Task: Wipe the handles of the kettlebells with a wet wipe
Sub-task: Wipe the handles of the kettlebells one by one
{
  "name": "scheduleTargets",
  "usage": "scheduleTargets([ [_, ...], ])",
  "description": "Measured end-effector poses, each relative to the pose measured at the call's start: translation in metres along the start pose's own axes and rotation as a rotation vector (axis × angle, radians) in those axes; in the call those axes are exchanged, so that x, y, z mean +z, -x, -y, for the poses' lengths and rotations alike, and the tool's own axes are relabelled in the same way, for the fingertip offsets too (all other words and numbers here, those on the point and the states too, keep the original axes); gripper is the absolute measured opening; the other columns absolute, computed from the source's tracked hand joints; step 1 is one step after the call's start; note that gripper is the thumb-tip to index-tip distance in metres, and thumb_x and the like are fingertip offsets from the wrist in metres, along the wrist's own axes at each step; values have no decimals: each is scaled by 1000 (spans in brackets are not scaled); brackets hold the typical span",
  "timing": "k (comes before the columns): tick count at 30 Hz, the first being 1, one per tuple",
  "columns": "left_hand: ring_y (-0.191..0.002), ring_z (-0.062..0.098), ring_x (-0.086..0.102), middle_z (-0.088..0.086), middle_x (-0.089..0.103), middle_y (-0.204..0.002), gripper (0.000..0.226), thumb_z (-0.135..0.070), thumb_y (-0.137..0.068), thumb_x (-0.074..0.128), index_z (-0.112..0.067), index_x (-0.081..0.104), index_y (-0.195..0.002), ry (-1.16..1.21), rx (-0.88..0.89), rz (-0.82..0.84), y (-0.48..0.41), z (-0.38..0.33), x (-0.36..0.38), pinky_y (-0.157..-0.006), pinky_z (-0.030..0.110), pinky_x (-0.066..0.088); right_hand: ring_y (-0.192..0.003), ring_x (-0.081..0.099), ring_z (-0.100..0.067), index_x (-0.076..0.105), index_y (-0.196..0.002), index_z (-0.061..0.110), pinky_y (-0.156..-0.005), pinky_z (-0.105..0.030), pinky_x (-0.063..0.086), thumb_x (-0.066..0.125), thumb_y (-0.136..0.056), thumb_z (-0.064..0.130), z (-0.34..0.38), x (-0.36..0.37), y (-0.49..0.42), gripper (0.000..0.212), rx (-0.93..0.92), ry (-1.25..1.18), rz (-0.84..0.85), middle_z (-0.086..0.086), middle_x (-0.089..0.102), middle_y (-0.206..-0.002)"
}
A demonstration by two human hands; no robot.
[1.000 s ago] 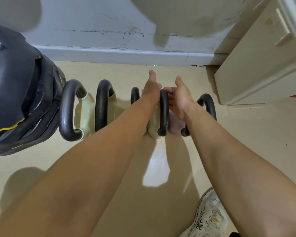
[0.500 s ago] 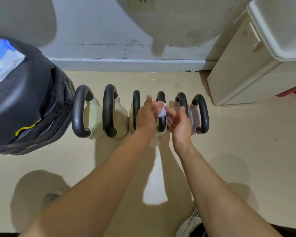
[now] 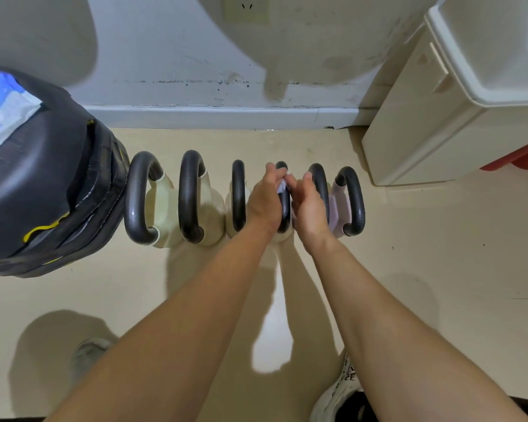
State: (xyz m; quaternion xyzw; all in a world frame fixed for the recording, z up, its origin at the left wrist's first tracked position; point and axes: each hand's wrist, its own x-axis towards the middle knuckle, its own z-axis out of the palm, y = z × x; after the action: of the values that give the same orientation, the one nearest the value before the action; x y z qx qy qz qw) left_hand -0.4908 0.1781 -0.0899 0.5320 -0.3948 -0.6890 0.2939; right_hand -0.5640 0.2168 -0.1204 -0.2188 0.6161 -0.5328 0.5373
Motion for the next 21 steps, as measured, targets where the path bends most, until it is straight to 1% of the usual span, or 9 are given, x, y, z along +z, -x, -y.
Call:
scheduleTargets([
  [3,-109,14,64,0,72,-111,53,-67,-74,44,-22,69,-89,34,-25,-26,0,11,-3,-109,39,40,-124,63,-9,79,-107,35,-119,-41,35,37,-80,73,-9,-6,0,63,43,-1,-53,9,75,-120],
  [5,-112,17,65,6,74,-111,51,-55,-89,43,-16,75,-93,123,-57,-87,12,28,-7,-108,36,41,-115,67,-13,80,-99,35,-111,-41,44,37,-84,69,-24,-7,18,57,33,99,-153,7,78,-110],
  [7,-106,18,68,10,76,-104,47,-39,-98,42,-7,77,-93,198,-104,-181,25,46,-13,-96,28,46,-97,71,-17,80,-81,34,-96,-39,52,49,-91,53,-38,-6,44,38,25,115,-278,6,78,-89],
  [10,-91,11,69,11,73,-98,32,-17,-96,43,-2,70,-91,249,-167,-192,42,64,-15,-79,19,50,-84,71,-10,80,-78,33,-82,-31,54,57,-97,28,-59,-4,67,30,-5,135,-362,8,78,-82],
  [13,-96,17,65,8,68,-93,21,-18,-93,49,-7,66,-87,187,-215,-188,41,81,-11,-80,27,51,-65,59,2,79,-82,19,-71,-27,48,53,-99,21,-77,-3,70,32,50,221,-330,12,71,-71],
  [15,-94,20,63,9,67,-93,21,-25,-89,52,-8,65,-89,125,-223,-194,31,87,-12,-84,33,49,-81,66,4,82,-93,26,-83,-27,52,52,-98,22,-81,-1,65,31,117,209,-285,16,76,-85],
  [17,-90,20,62,11,67,-99,25,-30,-86,55,-10,64,-98,29,-236,-177,20,91,-15,-85,36,48,-99,70,-5,81,-92,36,-94,-32,54,50,-89,30,-82,0,59,32,178,216,-226,16,78,-94],
  [19,-86,15,61,5,66,-102,20,-25,-93,55,-16,61,-110,-73,-225,-172,12,94,-18,-82,32,49,-100,72,-23,80,-86,29,-95,-45,54,51,-83,34,-83,-2,51,30,214,212,-206,2,79,-94],
  [21,-81,10,60,1,66,-101,15,-22,-97,54,-20,59,-110,-146,-191,-182,10,96,-21,-73,25,47,-100,71,-35,78,-82,20,-89,-46,55,57,-88,28,-85,-8,44,24,241,170,-215,-13,77,-98],
])
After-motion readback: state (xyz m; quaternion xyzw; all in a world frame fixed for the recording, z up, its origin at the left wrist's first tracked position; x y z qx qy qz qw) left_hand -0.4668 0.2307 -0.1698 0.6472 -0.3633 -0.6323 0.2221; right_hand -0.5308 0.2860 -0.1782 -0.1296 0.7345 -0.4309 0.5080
